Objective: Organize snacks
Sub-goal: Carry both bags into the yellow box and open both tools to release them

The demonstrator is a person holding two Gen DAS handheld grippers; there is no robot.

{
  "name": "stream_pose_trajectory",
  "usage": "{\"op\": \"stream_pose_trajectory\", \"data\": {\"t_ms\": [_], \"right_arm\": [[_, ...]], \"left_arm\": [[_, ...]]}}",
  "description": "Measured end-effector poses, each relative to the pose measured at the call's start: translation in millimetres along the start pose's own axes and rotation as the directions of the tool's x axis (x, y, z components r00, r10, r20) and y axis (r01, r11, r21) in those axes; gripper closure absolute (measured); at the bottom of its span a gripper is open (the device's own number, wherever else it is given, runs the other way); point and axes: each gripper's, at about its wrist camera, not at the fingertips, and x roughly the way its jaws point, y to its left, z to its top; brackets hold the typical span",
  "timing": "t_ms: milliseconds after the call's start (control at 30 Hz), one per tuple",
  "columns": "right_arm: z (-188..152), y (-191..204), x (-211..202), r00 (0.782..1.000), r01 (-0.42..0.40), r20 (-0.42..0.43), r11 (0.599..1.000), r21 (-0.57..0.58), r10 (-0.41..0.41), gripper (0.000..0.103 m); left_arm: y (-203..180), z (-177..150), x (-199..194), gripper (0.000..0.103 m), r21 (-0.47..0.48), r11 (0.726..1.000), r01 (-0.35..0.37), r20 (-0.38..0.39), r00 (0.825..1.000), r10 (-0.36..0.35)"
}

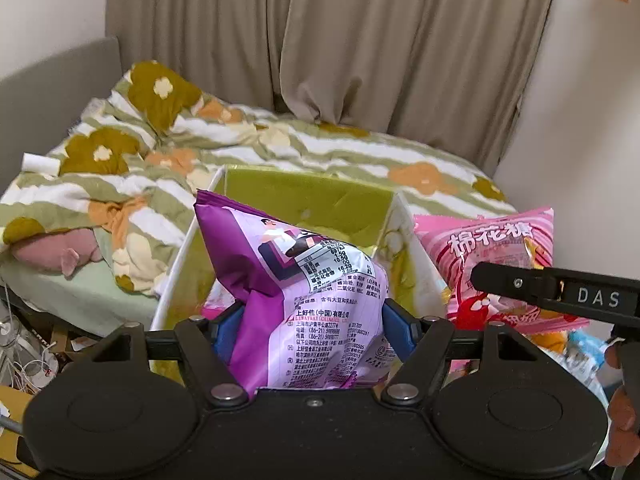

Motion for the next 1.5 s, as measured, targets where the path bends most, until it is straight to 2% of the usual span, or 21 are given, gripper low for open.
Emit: {"op": "stream_pose_trajectory", "data": {"t_ms": [133, 200, 300, 400, 600, 1067, 1100, 1167, 1400, 1500], "right_arm": [[-6.5, 17.6, 21.3, 0.998, 0.053, -0.028, 0.999, 0.011, -0.053, 0.032], [-8.9, 23.6, 31.3, 0.996, 0.078, -0.041, 0.997, 0.021, -0.077, 0.032], [-12.0, 31.8, 45.9, 0.992, 0.115, -0.058, 0.993, 0.029, -0.113, 0.032], [-17.4, 35.2, 52.0, 0.988, 0.14, -0.07, 0.99, 0.024, -0.138, 0.032], [-23.4, 39.7, 58.1, 0.984, 0.155, -0.087, 0.988, 0.008, -0.154, 0.032], [-26.8, 50.9, 62.4, 0.988, 0.102, -0.113, 0.995, -0.003, -0.102, 0.029], [-27.3, 50.6, 62.7, 0.989, 0.099, -0.112, 0.995, -0.001, -0.099, 0.026], [-28.9, 48.1, 62.6, 0.991, 0.087, -0.104, 0.996, 0.01, -0.086, 0.0], [-38.9, 48.0, 55.2, 0.992, 0.121, -0.023, 0.992, -0.043, -0.122, 0.0], [-42.6, 46.5, 50.9, 0.995, 0.095, 0.001, 0.995, -0.039, -0.095, 0.0]], "left_arm": [[21.4, -2.2, 20.8, 0.027, 0.02, 0.999, 0.045, -0.053, 0.998, -0.044], [27.8, -4.5, 30.6, 0.018, 0.034, 0.998, 0.059, -0.074, 0.996, -0.057], [32.4, -10.2, 34.5, 0.003, 0.067, 0.998, 0.023, -0.078, 0.997, -0.018], [36.7, -14.5, 31.5, 0.003, 0.083, 0.996, 0.019, -0.072, 0.997, -0.013], [50.1, -17.3, 19.3, 0.003, 0.06, 0.998, 0.012, -0.049, 0.999, -0.009], [52.1, -12.9, -1.8, 0.003, 0.027, 0.999, -0.044, 0.016, 0.999, 0.044], [51.6, -13.4, -1.2, 0.003, 0.029, 0.998, -0.049, 0.018, 0.999, 0.049], [50.5, -14.7, 0.6, 0.002, 0.03, 0.997, -0.07, 0.017, 0.997, 0.07], [48.7, -21.0, 3.4, 0.002, 0.049, 0.994, -0.102, 0.025, 0.995, 0.1], [49.3, -22.0, 1.9, 0.002, 0.05, 0.992, -0.115, 0.044, 0.993, 0.113]]}}
